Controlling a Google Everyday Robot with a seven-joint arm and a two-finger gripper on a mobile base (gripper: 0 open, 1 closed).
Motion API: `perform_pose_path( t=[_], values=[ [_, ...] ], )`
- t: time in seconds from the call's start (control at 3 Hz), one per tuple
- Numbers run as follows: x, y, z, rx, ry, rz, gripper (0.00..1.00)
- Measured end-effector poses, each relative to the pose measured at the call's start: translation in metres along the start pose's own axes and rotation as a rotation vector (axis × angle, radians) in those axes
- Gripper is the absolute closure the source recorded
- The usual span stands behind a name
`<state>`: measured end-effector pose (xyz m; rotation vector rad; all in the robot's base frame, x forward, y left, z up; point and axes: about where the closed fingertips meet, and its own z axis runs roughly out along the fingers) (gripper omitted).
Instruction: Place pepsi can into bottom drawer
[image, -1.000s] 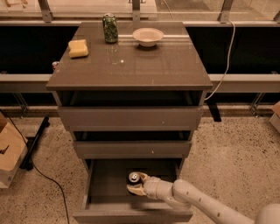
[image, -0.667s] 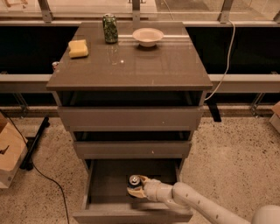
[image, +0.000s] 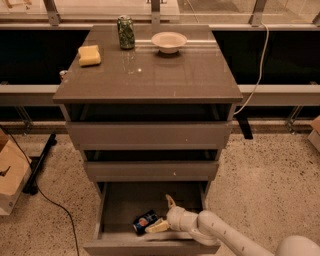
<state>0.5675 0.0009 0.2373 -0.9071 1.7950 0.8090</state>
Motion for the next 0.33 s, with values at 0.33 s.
perform_pose_path(
  t=[0.33],
  values=[
    [0.0009, -0.0010, 0.0007, 0.000, 0.000, 0.001, 0.00]
  ],
)
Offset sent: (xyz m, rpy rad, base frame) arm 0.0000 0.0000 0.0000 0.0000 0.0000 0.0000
